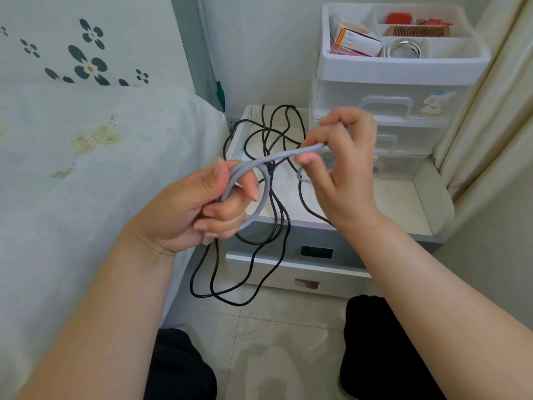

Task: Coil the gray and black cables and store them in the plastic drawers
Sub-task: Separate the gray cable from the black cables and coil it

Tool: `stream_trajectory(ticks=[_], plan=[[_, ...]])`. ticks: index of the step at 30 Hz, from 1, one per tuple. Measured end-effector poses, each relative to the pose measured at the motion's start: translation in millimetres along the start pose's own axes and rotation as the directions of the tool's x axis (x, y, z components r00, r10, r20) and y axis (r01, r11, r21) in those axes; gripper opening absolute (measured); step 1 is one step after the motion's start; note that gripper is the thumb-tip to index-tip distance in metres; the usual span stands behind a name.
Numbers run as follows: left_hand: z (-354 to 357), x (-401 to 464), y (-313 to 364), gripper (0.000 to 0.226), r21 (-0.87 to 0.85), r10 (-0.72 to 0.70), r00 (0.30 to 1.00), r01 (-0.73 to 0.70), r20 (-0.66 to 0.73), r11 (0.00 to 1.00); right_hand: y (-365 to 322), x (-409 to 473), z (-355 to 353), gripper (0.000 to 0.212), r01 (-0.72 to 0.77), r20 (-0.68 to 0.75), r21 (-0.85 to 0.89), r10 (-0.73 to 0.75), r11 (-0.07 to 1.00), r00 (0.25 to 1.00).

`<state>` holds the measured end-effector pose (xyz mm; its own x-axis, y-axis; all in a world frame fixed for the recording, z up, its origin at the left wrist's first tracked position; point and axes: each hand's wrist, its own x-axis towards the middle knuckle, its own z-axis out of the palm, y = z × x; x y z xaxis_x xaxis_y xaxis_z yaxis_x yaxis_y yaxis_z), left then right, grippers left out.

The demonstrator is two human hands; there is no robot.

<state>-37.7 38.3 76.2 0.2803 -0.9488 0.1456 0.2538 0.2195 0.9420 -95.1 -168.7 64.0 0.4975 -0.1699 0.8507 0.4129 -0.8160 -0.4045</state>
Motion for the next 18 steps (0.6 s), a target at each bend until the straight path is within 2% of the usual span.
stream_trajectory(ticks=[3, 5, 8, 11, 15, 18], plan=[[7, 1, 4, 0.042, -0.042, 0.090, 0.996, -0.089, 0.007, 0.995, 2, -3, 12, 0.043, -0.114, 0.219, 0.212, 0.066, 0.971, 0.974], [10, 3, 4, 0.044, -0.042, 0.133, 0.991, -0.134, -0.032, 0.990, -2, -8, 22, 0.043, -0.218, 0.325, 0.246, 0.131, 0.945, 0.937], [13, 4, 6, 0.049, 0.000, 0.195, 0.972, -0.196, -0.128, 0.981, -9, -15, 35, 0.026, -0.376, 0.414, 0.265, 0.247, 0.888, 0.876], [14, 5, 4, 0.053, 0.069, 0.263, 0.933, -0.253, -0.246, 0.965, -21, -24, 46, 0.018, -0.461, 0.522, 0.277, 0.271, 0.843, 0.809], [11, 9, 1, 0.054, 0.141, 0.331, 0.856, -0.299, -0.398, 0.944, -33, -31, 56, 0.027, -0.477, 0.635, 0.187, 0.265, 0.859, 0.726], [7, 10, 0, 0.050, 0.207, 0.369, 0.793, -0.306, -0.485, 0.929, -35, -33, 60, 0.022, -0.359, 0.691, 0.110, 0.188, 0.927, 0.698]])
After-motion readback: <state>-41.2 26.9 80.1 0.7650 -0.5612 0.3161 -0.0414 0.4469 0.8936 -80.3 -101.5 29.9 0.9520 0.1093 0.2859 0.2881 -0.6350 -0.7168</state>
